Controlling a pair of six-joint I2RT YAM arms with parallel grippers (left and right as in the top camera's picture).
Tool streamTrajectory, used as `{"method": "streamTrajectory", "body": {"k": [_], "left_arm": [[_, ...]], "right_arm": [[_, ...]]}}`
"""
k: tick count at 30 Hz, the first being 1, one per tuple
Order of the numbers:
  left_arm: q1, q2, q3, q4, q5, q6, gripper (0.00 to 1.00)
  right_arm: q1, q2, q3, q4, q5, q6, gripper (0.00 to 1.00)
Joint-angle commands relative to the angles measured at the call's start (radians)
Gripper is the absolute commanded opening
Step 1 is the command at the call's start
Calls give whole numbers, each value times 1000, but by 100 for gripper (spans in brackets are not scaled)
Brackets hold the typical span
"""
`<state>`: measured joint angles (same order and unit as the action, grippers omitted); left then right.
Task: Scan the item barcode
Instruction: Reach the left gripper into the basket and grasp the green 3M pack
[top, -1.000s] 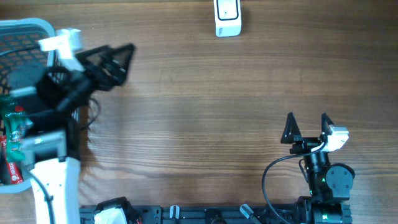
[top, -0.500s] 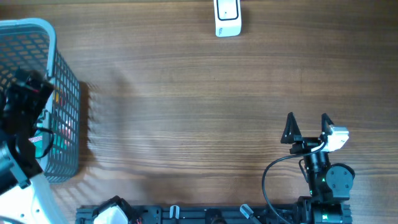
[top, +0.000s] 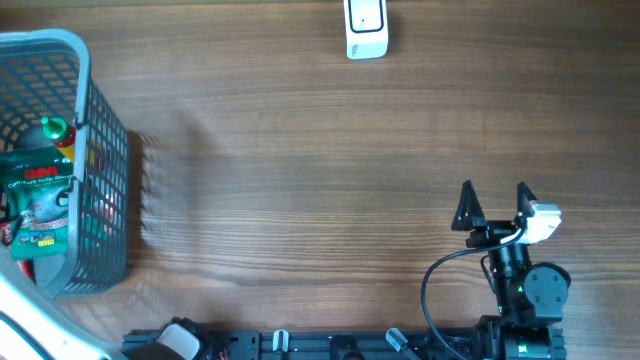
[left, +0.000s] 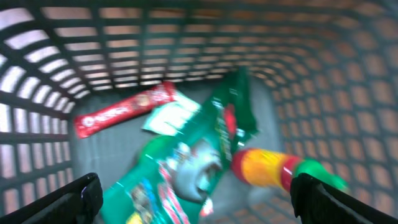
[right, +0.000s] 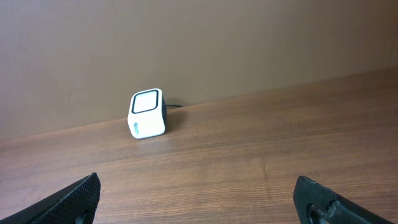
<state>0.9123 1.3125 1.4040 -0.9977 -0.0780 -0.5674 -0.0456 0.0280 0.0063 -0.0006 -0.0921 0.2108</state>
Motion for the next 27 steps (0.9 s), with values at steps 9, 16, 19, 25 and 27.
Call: {"method": "streamTrajectory", "body": {"k": [9, 16, 19, 25, 27], "left_arm": [[58, 332, 8, 2, 138, -11, 100], [42, 380, 8, 22, 175, 37, 85], [23, 380, 8, 29, 175, 36, 84], [-31, 380, 8, 53, 175, 36, 85], [-50, 380, 8, 64, 175, 36, 83]], "right_arm": [[0, 1, -1, 3, 15, -1, 100], [0, 1, -1, 3, 15, -1, 100], [0, 1, -1, 3, 15, -1, 100], [0, 1, -1, 3, 15, -1, 100], [0, 1, -1, 3, 15, -1, 100]]}}
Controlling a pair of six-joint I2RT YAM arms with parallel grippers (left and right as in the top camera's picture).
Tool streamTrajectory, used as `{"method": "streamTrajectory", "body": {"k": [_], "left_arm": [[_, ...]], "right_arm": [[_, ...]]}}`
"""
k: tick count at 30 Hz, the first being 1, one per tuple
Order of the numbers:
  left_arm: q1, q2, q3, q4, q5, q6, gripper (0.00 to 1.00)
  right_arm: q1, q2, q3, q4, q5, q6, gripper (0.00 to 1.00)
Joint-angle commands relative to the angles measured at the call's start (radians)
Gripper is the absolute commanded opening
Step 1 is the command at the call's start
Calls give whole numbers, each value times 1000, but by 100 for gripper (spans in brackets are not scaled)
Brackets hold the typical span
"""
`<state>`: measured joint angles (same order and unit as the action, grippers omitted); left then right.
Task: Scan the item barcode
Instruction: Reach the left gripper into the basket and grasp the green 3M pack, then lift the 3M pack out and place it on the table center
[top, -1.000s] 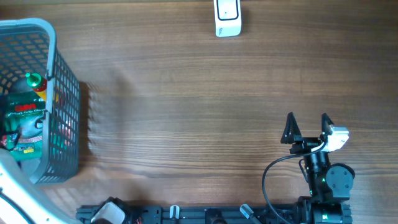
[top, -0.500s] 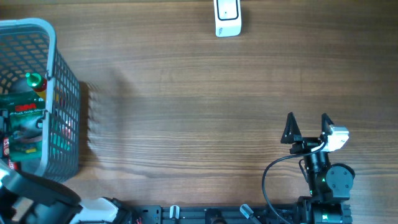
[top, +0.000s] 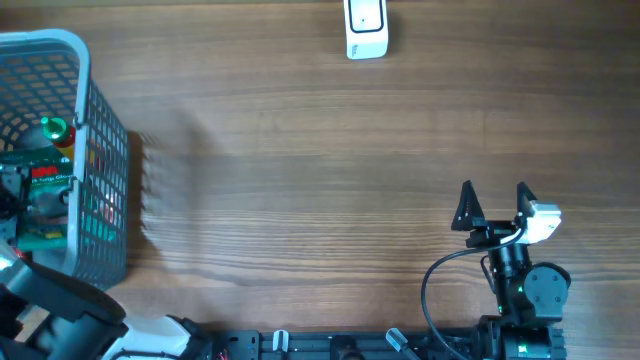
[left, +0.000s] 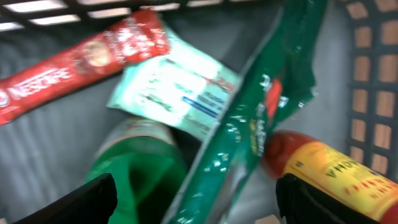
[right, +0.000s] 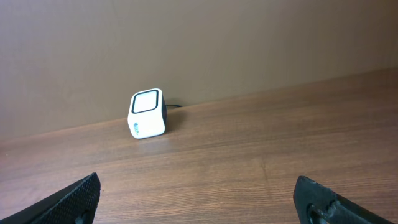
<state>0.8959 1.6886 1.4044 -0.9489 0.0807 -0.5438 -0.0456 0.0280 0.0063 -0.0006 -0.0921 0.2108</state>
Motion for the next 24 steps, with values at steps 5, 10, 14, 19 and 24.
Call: {"method": "streamTrajectory", "body": {"k": [5, 10, 14, 19, 24], "left_arm": [[-73, 9, 8, 26, 16, 12, 58], [-87, 16, 0, 25, 16, 12, 11], [-93, 4, 5, 50, 16, 12, 4], [-93, -47, 87, 47, 16, 13, 4], [-94, -129, 237, 39, 32, 12, 4]], "right_arm": [[0, 1, -1, 3, 15, -1, 100], [0, 1, -1, 3, 15, -2, 100], [0, 1, -1, 3, 15, -1, 100], [0, 1, -1, 3, 15, -1, 100], [0, 1, -1, 3, 15, -1, 100]]}}
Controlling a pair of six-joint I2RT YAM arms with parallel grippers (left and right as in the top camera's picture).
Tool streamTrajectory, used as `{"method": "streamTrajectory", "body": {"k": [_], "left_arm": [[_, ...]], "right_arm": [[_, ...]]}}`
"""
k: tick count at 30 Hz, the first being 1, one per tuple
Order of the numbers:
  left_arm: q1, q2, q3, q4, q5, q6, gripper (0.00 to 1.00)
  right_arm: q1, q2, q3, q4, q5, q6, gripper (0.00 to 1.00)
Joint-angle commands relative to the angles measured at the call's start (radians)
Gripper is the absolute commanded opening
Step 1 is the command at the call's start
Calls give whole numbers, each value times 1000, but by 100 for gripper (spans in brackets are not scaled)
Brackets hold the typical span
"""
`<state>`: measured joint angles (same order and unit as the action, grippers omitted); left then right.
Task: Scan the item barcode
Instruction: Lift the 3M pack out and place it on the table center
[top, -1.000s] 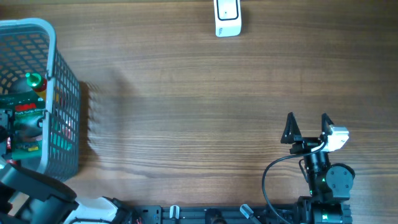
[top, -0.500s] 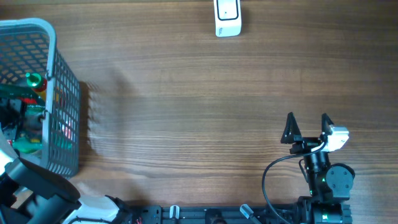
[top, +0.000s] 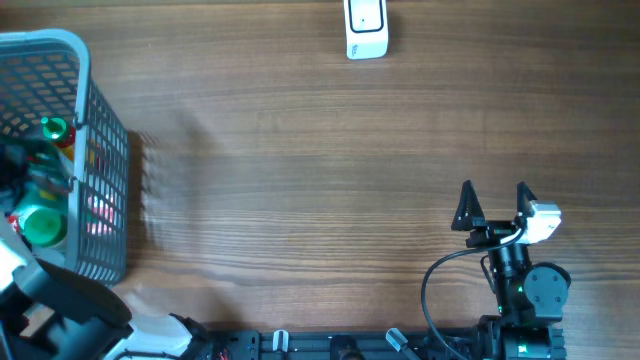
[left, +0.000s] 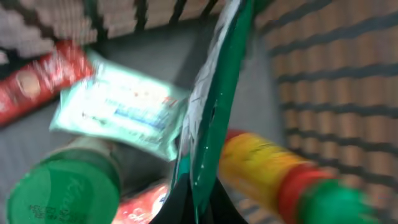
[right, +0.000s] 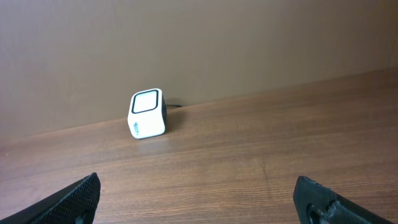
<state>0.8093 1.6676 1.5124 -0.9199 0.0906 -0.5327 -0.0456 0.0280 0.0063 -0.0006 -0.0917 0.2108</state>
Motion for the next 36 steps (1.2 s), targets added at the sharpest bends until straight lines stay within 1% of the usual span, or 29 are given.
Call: {"method": "streamTrajectory", "body": {"k": [1, 5, 6, 8, 12, 13, 14, 17, 19, 21, 26, 29, 33, 36], "left_arm": [[-7, -123, 147, 10, 30, 1, 4], [-7, -206, 221, 15, 88, 1, 4], [-7, -235, 234, 23, 122, 1, 4], [-7, -295, 242, 43, 178, 1, 4], [-7, -380, 242, 64, 233, -16, 4], [-8, -423, 242, 66, 283, -31, 4], [-23, -451, 242, 68, 341, -29, 4], [-79, -470, 242, 63, 404, -20, 4], [-148, -471, 242, 47, 435, 20, 4], [-247, -462, 242, 13, 444, 84, 4], [-509, -417, 229, -92, 444, 272, 4], [-671, -376, 186, -125, 443, 329, 4], [-851, -300, 93, -71, 431, 354, 4], [-957, -220, 11, 19, 428, 354, 4]], "right_arm": [[0, 1, -1, 3, 14, -1, 100], [0, 1, -1, 3, 14, -1, 100], [0, 1, -1, 3, 14, -2, 100], [0, 1, -1, 3, 14, -1, 100], [0, 1, -1, 3, 14, -1, 100], [0, 1, -1, 3, 14, -1, 100], [0, 1, -1, 3, 14, -1, 100], [0, 1, -1, 3, 14, -1, 100], [0, 1, -1, 3, 14, -1, 100], [0, 1, -1, 3, 14, -1, 100], [0, 1, -1, 3, 14, -1, 100], [0, 1, -1, 3, 14, -1, 100], [0, 1, -1, 3, 14, -1, 100], [0, 1, -1, 3, 14, -1, 100]]}}
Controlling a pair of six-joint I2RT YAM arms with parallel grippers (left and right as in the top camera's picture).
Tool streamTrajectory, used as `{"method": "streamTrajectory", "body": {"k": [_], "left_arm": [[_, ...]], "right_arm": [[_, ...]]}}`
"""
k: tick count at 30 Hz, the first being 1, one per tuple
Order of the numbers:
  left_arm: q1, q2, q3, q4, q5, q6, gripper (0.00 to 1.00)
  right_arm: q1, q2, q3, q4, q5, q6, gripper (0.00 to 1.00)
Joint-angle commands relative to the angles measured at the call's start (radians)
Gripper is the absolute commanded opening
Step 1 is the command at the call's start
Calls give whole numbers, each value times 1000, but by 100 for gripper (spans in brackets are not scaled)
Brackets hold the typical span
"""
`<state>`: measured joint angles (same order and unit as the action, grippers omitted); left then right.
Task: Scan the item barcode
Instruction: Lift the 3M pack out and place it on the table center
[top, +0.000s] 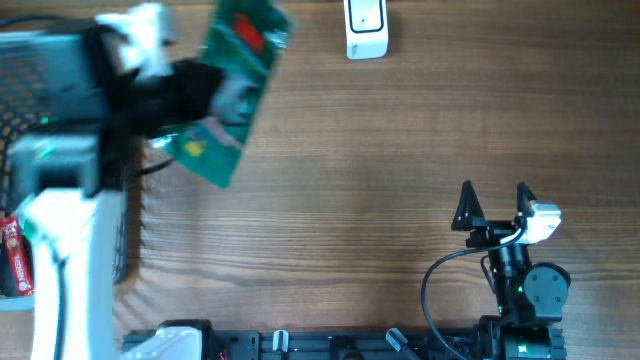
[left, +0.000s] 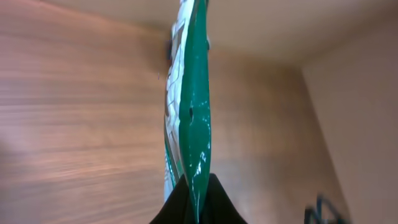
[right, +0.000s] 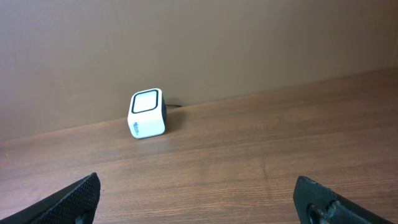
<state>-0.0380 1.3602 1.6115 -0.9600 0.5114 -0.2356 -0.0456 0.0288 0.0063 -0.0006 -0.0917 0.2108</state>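
Observation:
A green snack bag (top: 228, 88) hangs in the air over the table's far left part, held edge-on in the left wrist view as the green bag (left: 189, 106). My left gripper (left: 191, 202) is shut on its lower edge. The white barcode scanner (top: 366, 28) stands at the far edge of the table, to the right of the bag; the right wrist view shows the scanner (right: 147, 114) too. My right gripper (top: 493, 205) rests open near the front right, holding nothing.
A grey mesh basket (top: 30, 150) stands at the left edge, largely covered by my left arm (top: 70, 200). A red packet (top: 10, 255) shows at its lower left. The wooden table (top: 380, 180) lies between bag and right arm.
My left gripper, which was shut on the green bag inside the basket, now holds it up outside the basket, over the table to the left of the scanner. The right arm is unchanged.
My left gripper was open above the basket's contents, then lower and open around the green bag among a red packet, a bottle and a tub. Then it was shut on the bag in the basket. Now the bag is out over the table.

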Motion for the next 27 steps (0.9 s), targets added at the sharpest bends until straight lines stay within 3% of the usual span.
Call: {"method": "streamTrajectory", "body": {"k": [1, 8, 17, 21, 27], "left_arm": [[-137, 117, -111, 83, 7, 56, 4], [-237, 307, -139, 104, 8, 56, 4], [-355, 376, -140, 144, 6, 40, 4], [-417, 401, -140, 191, -90, -80, 4], [-503, 469, -140, 232, -290, -369, 4]], "right_arm": [[0, 0, -1, 3, 14, -1, 100], [0, 0, -1, 3, 14, -1, 100], [0, 0, -1, 3, 14, -1, 100], [0, 0, -1, 3, 14, -1, 100], [0, 0, -1, 3, 14, -1, 100]]}}
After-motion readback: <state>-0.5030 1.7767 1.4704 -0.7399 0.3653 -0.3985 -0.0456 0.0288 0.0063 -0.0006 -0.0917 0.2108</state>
